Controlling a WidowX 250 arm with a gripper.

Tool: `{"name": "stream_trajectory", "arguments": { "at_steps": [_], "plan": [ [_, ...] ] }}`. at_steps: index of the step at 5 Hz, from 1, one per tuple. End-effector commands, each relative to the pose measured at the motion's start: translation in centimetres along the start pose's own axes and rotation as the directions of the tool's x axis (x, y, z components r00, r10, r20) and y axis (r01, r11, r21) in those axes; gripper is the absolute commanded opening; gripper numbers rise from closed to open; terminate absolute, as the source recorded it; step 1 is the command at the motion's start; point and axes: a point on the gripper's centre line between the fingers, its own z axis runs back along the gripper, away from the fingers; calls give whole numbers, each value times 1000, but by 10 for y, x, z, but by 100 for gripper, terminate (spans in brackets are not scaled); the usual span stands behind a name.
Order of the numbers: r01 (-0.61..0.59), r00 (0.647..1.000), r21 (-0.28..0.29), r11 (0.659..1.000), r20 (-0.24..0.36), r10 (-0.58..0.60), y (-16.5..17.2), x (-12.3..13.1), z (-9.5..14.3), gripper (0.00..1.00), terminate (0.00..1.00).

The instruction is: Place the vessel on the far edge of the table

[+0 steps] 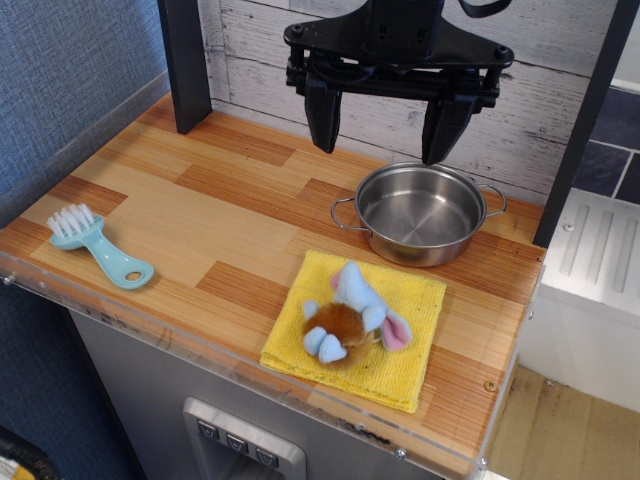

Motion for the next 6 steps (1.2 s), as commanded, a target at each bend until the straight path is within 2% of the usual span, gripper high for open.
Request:
{"name": "stream_trajectory", "arguments": {
  "at_steps": [1,2,3,4,5,6],
  "plan": [
    [0,1000,0,1000,0,0,0,0,0,100,0],
    [48,999,36,998,-1,-48,16,24,-9,100,0],
    [19,1000,32,999,-13,-19,30,41,-17,100,0],
    [33,999,-64,997,-18,-34,34,55,-33,100,0],
    [29,999,-261,965,30,-21,27,66,-66,100,0],
    [126,991,-246,961,74,-111,16,82,-89,100,0]
  ]
}}
